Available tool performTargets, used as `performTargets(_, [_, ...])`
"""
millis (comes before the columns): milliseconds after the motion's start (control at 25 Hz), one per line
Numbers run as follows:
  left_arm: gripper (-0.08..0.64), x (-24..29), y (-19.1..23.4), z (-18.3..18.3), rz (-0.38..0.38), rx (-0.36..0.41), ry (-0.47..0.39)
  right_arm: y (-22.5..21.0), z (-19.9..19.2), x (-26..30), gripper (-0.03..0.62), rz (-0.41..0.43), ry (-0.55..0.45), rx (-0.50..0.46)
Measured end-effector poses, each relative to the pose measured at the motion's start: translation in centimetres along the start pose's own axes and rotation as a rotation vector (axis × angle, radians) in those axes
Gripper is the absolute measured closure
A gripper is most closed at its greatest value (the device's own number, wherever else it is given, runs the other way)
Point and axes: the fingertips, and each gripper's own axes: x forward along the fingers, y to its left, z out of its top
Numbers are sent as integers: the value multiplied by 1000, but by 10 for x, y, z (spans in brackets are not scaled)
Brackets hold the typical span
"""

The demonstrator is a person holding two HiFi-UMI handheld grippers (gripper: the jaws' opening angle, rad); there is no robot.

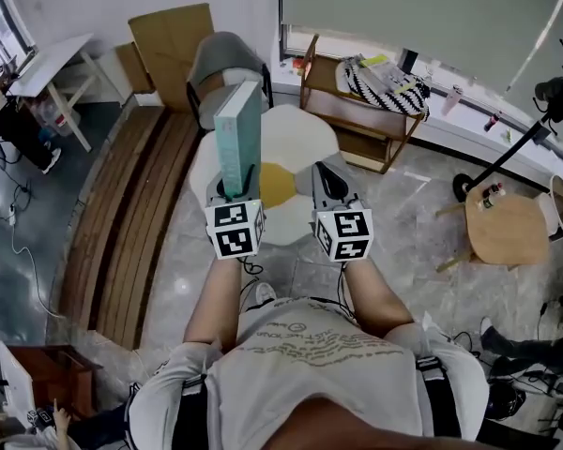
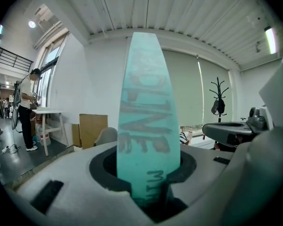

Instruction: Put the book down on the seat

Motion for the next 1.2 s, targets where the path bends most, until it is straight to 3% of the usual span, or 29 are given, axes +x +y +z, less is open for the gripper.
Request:
performTargets(600, [395, 77, 102, 2, -62, 13, 27, 40, -3, 119, 563, -43, 6, 2])
performTargets(840, [395, 102, 121, -4, -77, 0, 50, 41, -12, 152, 563, -47, 37, 10])
performTargets(1200, [394, 145, 161, -9, -36, -35, 92, 48, -16, 226, 563, 26, 66, 0])
